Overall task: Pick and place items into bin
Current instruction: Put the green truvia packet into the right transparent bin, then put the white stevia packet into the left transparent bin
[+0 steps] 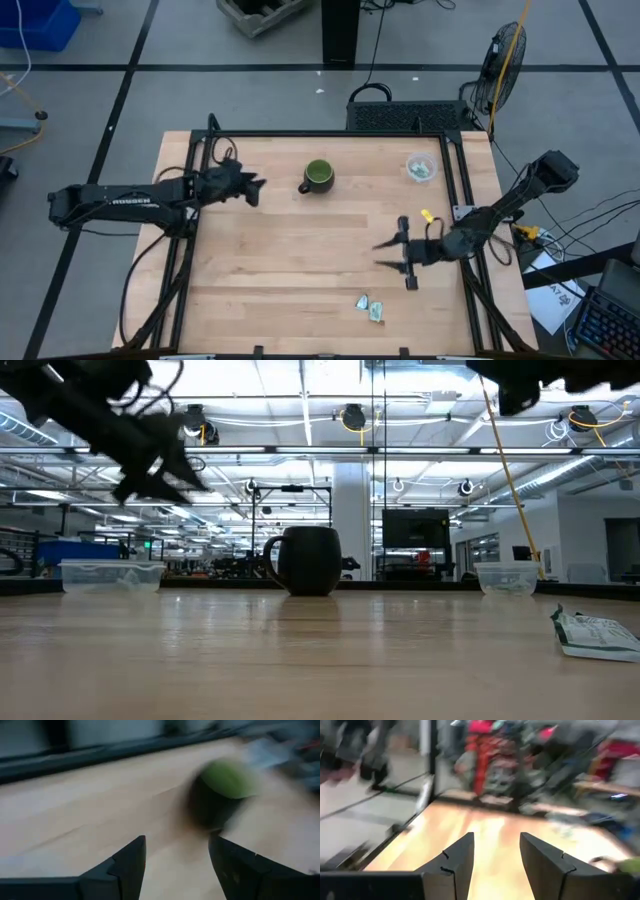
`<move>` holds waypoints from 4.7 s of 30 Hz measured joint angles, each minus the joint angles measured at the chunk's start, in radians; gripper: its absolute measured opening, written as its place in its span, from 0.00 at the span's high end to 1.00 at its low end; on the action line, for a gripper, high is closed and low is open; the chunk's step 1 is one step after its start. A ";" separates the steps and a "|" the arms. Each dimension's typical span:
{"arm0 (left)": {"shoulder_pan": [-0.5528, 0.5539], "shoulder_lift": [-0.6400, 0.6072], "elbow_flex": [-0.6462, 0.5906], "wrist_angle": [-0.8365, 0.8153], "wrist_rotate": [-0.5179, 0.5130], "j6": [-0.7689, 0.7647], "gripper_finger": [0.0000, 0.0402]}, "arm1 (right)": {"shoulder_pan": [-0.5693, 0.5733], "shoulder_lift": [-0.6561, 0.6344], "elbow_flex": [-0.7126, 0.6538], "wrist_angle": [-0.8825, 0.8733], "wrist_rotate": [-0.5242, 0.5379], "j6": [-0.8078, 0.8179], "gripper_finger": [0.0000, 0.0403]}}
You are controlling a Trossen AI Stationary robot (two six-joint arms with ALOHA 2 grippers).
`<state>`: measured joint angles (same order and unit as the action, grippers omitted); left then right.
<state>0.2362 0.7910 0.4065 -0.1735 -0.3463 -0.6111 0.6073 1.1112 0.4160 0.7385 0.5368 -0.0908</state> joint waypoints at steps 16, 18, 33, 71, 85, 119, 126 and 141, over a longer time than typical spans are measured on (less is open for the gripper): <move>-0.429 0.015 0.002 0.621 0.095 0.224 0.45 | -0.011 0.370 0.129 -0.233 -0.287 0.409 0.63; -0.455 0.027 0.001 0.617 0.060 0.214 0.45 | -0.016 0.394 0.136 -0.246 -0.313 0.441 0.63; -0.534 0.223 0.002 0.767 0.004 0.170 0.46 | -0.052 0.583 0.137 -0.102 -0.486 0.564 0.63; -0.534 0.232 0.001 0.765 0.005 0.186 0.45 | -0.169 0.423 0.240 -0.399 0.000 0.428 0.99; -0.533 0.325 0.000 0.810 -0.045 0.179 0.47 | -0.430 0.047 0.240 -1.141 0.641 0.770 1.00; -0.442 0.945 0.424 0.816 0.360 0.114 0.47 | -0.983 -0.070 0.034 -0.864 0.066 0.512 0.64; -0.464 1.137 0.664 0.548 0.485 0.365 0.47 | -0.776 -0.145 0.034 -0.685 -0.092 0.430 0.64; -0.623 1.364 1.084 0.152 0.267 0.796 0.47 | -0.509 -0.165 0.034 -0.607 -0.091 0.472 0.67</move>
<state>-0.3869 2.1554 1.4902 -0.0213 -0.0792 0.1844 0.0982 0.9466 0.4503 0.1314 0.4454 0.3809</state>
